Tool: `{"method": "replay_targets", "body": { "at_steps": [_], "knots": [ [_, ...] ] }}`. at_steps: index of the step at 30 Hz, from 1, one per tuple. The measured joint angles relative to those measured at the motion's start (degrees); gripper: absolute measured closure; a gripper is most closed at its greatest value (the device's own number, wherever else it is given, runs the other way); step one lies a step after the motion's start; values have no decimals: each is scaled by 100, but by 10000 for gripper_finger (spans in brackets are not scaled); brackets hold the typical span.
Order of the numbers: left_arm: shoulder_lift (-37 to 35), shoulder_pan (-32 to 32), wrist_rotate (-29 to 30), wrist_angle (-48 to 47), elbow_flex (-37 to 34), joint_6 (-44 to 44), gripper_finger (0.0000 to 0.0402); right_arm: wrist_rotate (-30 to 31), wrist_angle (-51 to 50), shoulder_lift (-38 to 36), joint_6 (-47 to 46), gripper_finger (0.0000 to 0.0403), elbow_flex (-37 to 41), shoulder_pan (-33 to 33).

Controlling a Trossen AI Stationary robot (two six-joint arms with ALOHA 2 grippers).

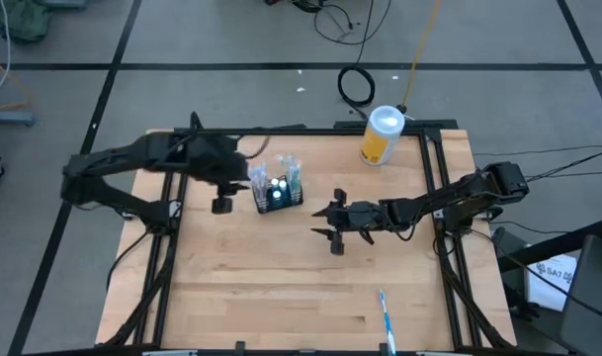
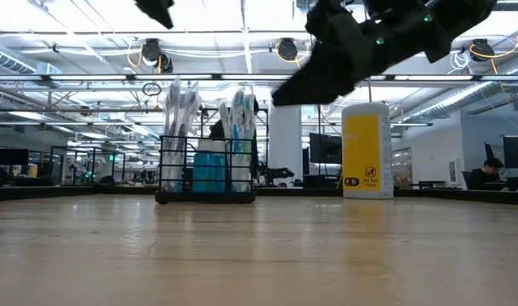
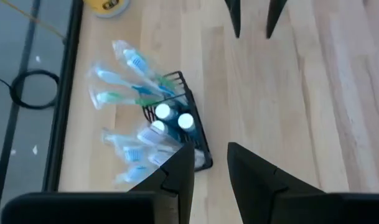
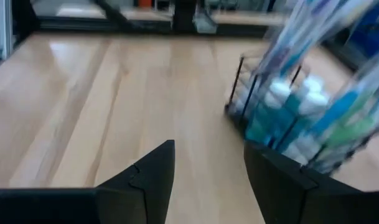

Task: Pick & Place toothbrushing station
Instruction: Put the blue toothbrush into the black mesh organizer

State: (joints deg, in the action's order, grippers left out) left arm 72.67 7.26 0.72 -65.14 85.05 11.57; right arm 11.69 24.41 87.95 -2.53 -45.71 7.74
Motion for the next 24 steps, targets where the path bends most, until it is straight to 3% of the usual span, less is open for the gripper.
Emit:
{"method": "replay_targets", "body": {
  "at_steps": [7, 13, 16, 24],
  "knots": [
    [-1501, -405, 343, 2028, -2085, -482, 300, 0, -981, -482, -783, 216, 17, 489],
    [-2028, -606, 383, 3734, -3397, -623, 300, 3, -1911, -873, -2233, 216, -307, 1165],
    [-2020, -676, 384, 4187, -3725, -569, 300, -112, -2629, -894, -3489, 216, -495, 1528],
    [-1866, -708, 384, 4244, -3946, -592, 300, -1509, -3497, -884, -7802, 216, -546, 2367]
  ]
}}
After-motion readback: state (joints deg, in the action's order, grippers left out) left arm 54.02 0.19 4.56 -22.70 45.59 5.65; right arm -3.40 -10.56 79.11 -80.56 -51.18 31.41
